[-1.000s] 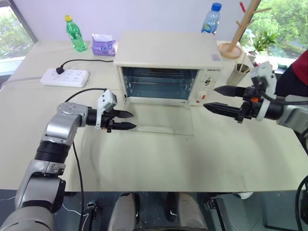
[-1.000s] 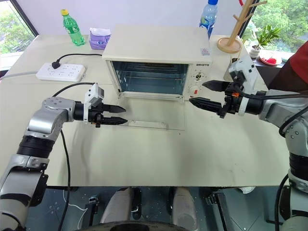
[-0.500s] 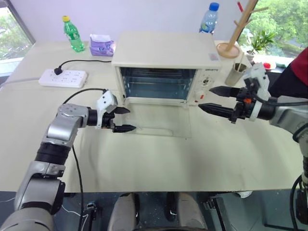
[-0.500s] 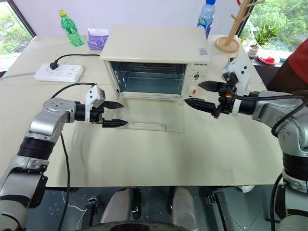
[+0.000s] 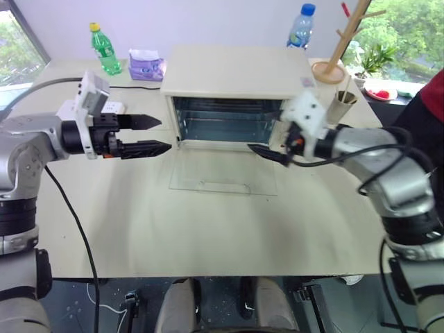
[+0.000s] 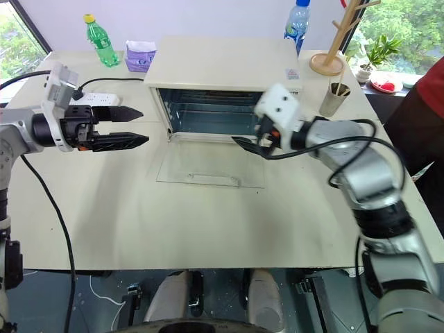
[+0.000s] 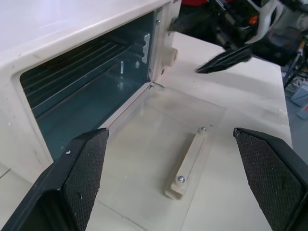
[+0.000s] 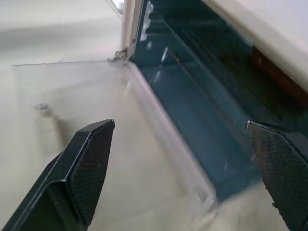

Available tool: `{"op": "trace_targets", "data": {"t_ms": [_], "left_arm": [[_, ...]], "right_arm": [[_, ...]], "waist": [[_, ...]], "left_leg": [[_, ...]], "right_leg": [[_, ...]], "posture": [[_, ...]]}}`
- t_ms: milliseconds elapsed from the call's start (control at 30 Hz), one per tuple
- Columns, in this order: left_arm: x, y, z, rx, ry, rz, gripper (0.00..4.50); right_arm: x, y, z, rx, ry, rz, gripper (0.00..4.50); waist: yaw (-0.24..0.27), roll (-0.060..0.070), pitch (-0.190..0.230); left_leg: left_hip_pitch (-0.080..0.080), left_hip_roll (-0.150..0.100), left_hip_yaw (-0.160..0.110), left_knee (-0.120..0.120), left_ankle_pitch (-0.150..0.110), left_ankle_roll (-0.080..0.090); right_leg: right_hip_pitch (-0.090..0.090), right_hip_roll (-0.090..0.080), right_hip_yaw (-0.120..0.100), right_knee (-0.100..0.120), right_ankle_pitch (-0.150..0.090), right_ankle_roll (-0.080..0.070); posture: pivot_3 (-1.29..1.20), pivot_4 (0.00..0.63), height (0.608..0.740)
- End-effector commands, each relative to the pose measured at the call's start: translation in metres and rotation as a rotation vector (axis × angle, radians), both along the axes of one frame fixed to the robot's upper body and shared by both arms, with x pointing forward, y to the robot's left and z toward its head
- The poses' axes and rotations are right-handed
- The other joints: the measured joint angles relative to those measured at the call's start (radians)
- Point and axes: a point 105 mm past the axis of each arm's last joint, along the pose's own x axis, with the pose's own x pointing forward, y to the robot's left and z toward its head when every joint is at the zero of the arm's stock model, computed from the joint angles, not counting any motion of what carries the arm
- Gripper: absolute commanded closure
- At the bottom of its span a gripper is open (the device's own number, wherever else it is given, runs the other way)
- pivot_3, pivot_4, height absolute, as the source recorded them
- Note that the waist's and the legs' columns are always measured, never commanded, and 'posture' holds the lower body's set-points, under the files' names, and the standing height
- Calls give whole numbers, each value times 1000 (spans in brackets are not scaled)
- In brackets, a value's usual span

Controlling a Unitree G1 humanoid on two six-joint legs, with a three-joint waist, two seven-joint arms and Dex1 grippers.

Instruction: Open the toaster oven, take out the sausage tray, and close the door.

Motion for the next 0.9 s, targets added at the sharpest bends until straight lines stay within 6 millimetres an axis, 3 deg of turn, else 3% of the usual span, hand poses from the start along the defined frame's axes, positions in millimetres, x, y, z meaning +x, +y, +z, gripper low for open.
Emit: {"op": "trace_targets", "data": {"t_ms": [33,367,900], "left_arm": [[2,-3,5,13,-37,-1,102],[22,-10,6,12,-47,-6,102],[49,-21,-3,18,-37,-34,102]], "right_arm": [[19,23,5,-59,-137,-3,0],[64,56,-2,-263,-380,-26,0],[101,66,-11,-413,-523,-104,0]], "waist": [[-3,0,0],[-10,0,0],[-23,0,0]], "left_leg": [[0,0,0,0,0,0],[-1,0,0,0,1,-1],[-1,0,2,-1,4,-6]], "right_leg": [[0,0,0,0,0,0],[-1,0,0,0,0,0],[-2,0,1,2,0,0]], "posture": [[0,150,722],[0,150,722],[0,150,722]]}}
